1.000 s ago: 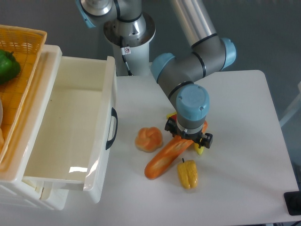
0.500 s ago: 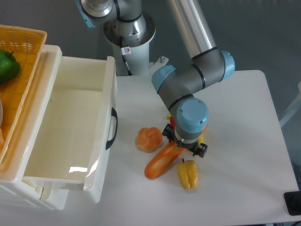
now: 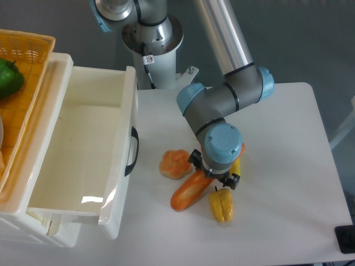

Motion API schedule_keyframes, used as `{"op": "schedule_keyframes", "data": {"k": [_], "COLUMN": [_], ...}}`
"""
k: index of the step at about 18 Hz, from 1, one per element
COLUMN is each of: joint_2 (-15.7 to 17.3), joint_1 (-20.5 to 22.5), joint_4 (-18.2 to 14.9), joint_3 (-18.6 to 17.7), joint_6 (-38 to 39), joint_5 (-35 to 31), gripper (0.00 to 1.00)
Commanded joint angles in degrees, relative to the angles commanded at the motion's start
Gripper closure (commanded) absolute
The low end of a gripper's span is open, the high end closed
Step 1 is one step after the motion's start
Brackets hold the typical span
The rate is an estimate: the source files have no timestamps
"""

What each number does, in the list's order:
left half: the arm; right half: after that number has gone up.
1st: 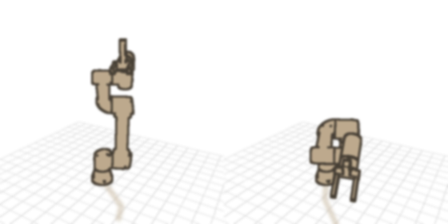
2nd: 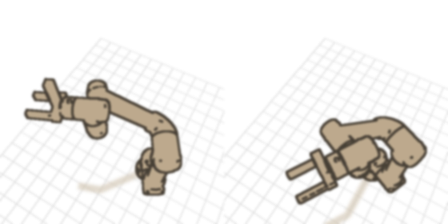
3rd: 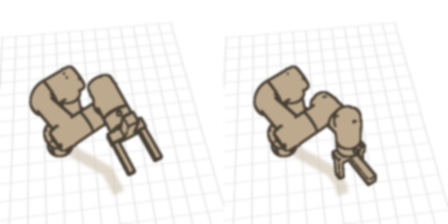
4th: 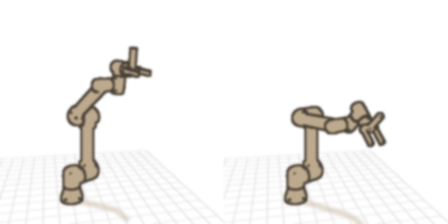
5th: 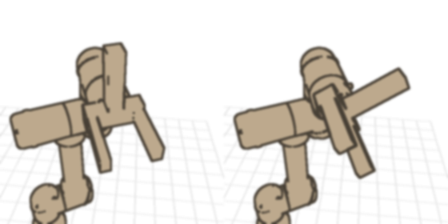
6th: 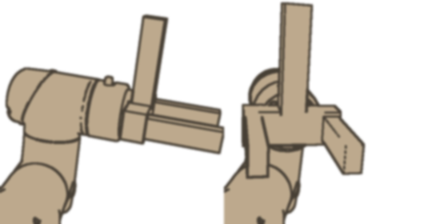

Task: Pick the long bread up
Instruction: 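Move the gripper down and over the long orange bread loaf, then lower the open gripper onto the middle of the long bread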

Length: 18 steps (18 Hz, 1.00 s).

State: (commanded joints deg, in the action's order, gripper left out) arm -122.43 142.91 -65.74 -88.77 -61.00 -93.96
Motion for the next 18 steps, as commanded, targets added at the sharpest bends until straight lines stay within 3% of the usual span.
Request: {"op": "schedule_keyframes", "data": {"k": [4, 18], "joint_2": [0.53, 0.0], "joint_1": [-0.62, -1.15], "joint_4": [-1.58, -1.41], "joint_3": [-0.27, -1.15], "joint_6": [0.0, 0.09], "joint_5": [0.0, -0.53], "gripper": [0.0, 0.0]}}
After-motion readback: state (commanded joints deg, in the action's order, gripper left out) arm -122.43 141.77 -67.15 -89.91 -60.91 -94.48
